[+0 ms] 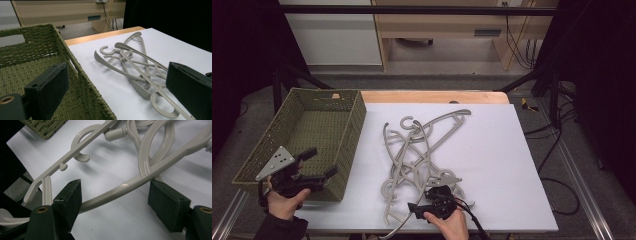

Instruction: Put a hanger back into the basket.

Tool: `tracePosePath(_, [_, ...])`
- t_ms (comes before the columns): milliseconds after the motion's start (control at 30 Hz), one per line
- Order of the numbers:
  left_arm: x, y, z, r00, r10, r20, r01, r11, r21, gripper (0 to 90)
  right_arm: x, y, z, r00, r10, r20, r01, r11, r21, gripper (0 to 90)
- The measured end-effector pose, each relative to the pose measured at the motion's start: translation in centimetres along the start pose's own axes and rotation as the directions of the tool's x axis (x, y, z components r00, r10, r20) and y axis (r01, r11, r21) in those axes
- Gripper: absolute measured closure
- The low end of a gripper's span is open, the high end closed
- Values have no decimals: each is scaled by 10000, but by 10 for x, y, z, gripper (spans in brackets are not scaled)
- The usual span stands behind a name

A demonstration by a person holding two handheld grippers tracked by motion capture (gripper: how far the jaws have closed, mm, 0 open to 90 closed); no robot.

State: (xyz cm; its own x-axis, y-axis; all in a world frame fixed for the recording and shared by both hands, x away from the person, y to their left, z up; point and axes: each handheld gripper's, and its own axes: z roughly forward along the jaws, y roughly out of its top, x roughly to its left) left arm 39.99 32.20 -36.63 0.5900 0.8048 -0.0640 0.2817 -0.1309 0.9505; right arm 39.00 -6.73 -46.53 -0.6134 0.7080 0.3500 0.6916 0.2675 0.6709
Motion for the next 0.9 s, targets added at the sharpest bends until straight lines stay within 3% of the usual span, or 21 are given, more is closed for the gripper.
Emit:
tracePosePath(667, [-1, -1, 2, 10000, 16, 57, -17, 9999, 101, 45, -17, 5, -16, 9975, 630, 323, -643, 9970, 421, 602])
tracePosePath(900, [-1, -1, 4, 10000, 7, 55, -8, 9999, 140, 45, -19, 6, -12, 9957, 920, -58, -917, 9952, 340, 559])
